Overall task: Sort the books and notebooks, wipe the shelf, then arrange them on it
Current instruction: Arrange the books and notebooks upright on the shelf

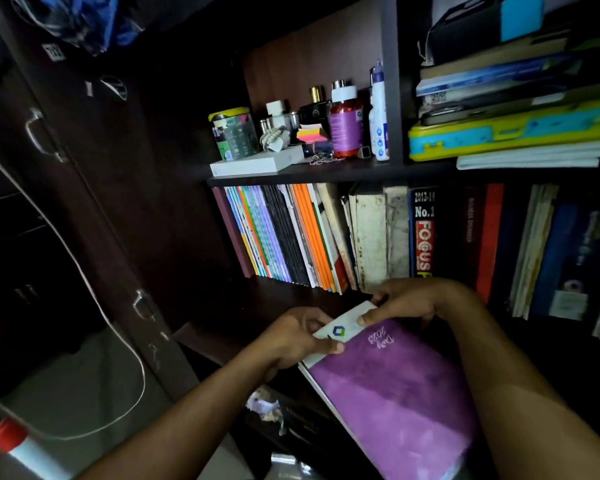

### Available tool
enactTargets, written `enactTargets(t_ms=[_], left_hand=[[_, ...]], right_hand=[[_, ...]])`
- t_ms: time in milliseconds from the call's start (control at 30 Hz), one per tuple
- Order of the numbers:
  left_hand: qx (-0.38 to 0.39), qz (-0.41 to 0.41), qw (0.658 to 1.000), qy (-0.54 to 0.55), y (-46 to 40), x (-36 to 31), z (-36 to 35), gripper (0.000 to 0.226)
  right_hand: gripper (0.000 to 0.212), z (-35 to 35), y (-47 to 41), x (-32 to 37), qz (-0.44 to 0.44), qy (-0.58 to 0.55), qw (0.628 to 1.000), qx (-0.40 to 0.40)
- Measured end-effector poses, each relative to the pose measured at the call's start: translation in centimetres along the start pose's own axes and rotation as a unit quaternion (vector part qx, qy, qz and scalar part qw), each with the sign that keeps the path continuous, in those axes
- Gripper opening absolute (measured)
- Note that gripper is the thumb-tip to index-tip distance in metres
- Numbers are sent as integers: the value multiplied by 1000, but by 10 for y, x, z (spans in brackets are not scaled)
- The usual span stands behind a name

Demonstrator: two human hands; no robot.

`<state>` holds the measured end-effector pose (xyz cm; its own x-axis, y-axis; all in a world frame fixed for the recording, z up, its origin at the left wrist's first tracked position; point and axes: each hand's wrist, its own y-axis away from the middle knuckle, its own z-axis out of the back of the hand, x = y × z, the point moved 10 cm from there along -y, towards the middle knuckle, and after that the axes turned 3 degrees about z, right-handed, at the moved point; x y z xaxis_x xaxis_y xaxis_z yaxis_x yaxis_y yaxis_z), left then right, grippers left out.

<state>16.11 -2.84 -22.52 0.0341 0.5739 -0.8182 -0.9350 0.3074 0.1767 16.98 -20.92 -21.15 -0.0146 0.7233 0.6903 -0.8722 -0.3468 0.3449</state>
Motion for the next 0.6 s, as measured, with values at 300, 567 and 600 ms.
enactTargets(t_ms=[300,567,600], left_hand=[[-48,-233,968,77,22,-115,35,37],[-162,-377,911,-38,58,-216,0,56],[-175,-355,917,-47,52,-213,-6,53]], right_hand=[[26,21,72,26,185,-364,903,-131],[37,24,225,-31,153,-318,776,-523],[38,22,236,-39,118,-276,755,-582]])
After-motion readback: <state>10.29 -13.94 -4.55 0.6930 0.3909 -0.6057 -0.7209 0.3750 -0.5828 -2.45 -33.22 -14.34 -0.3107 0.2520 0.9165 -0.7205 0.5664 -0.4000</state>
